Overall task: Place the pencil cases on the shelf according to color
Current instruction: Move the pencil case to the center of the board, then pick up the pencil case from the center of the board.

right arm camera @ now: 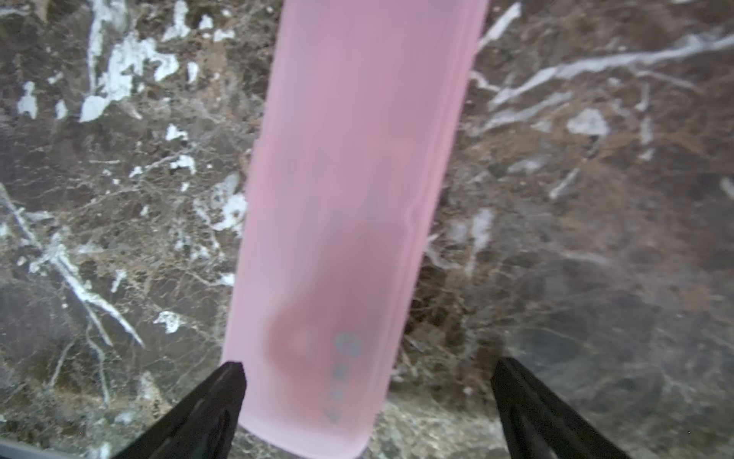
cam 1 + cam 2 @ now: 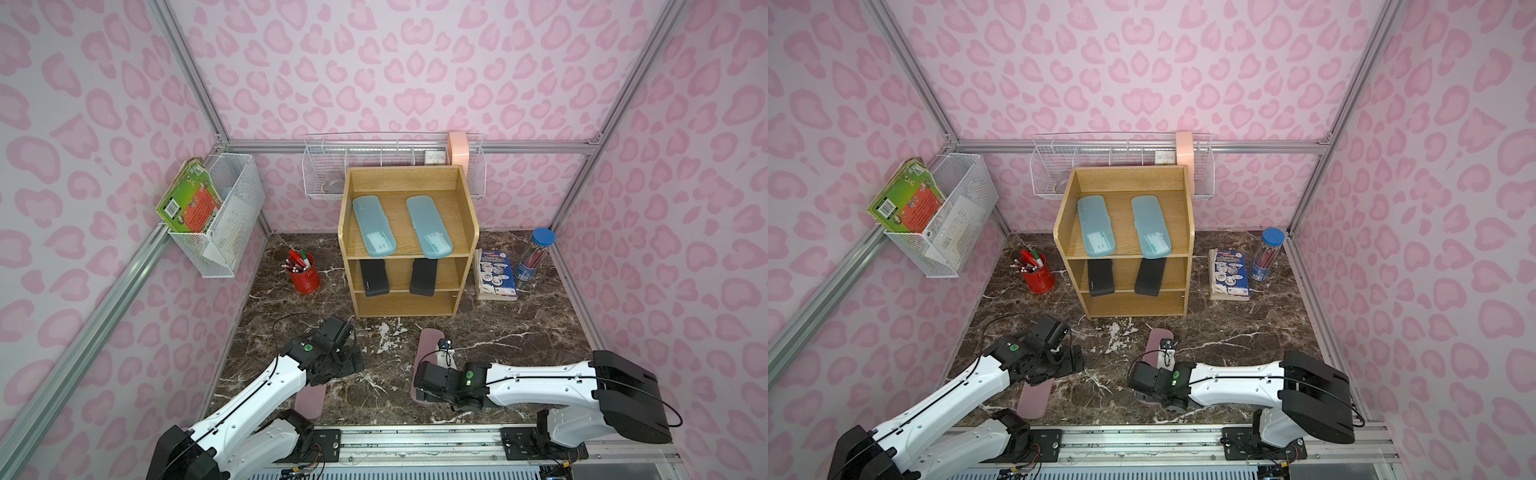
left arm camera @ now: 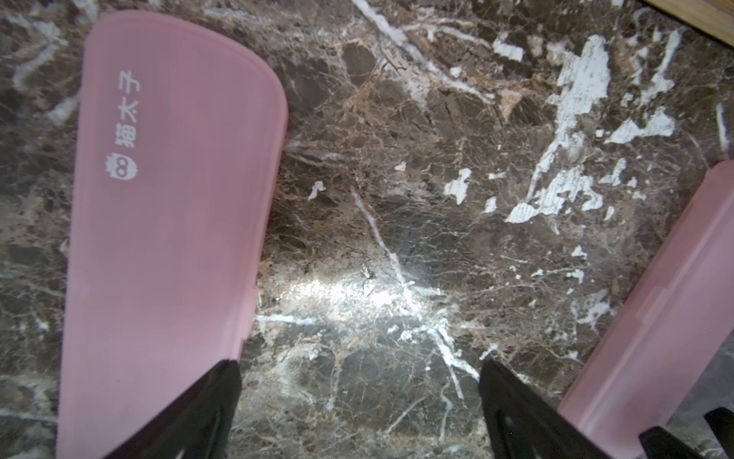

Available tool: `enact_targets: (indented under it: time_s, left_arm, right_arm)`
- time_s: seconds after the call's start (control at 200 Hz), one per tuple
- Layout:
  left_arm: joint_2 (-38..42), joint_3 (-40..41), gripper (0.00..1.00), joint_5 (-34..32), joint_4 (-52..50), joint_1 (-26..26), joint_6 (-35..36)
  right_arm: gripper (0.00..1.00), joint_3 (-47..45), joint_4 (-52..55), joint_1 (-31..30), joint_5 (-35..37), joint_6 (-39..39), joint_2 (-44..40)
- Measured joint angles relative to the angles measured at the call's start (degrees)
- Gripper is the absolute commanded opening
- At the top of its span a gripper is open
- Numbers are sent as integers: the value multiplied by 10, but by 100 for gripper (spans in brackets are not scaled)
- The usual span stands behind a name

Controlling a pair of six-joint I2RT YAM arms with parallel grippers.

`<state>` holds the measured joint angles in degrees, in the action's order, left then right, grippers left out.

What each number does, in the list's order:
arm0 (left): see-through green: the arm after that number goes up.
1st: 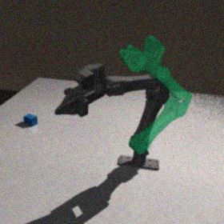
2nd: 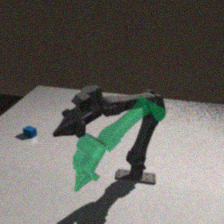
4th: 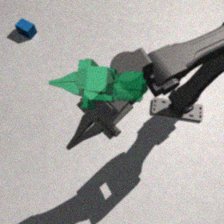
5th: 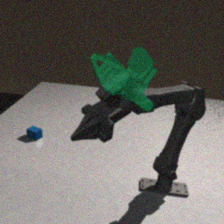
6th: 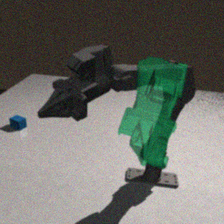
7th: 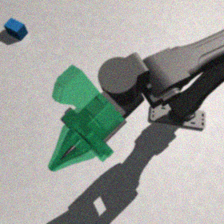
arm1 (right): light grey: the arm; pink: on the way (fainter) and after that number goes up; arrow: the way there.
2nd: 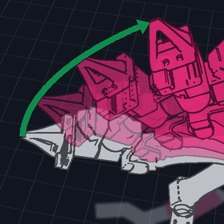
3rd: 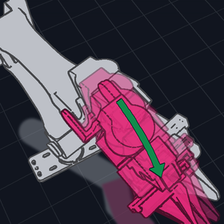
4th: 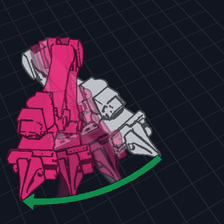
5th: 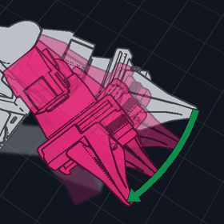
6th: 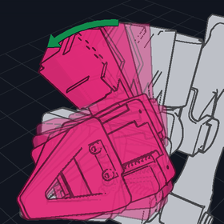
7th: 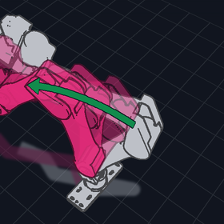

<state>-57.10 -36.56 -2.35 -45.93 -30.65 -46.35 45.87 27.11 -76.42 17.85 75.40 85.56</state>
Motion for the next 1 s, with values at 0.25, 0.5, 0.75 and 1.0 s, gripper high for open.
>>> enact_targets:
  time_s: [0.25,0.5,0.75,1.0]
  left_arm:
    - [13,-12,98,-20,-14,0,2]
    - [8,-17,98,-21,-15,0,0]
    - [22,-11,99,-32,-18,0,0]
    - [12,-8,99,-38,-15,1,0]
  right_arm:
    - [100,12,2,-3,-5,11,42]
    - [100,-38,45,1,0,13,-55]
    - [100,-61,25,-18,0,3,-81]
    - [100,-25,8,-20,-6,-7,8]
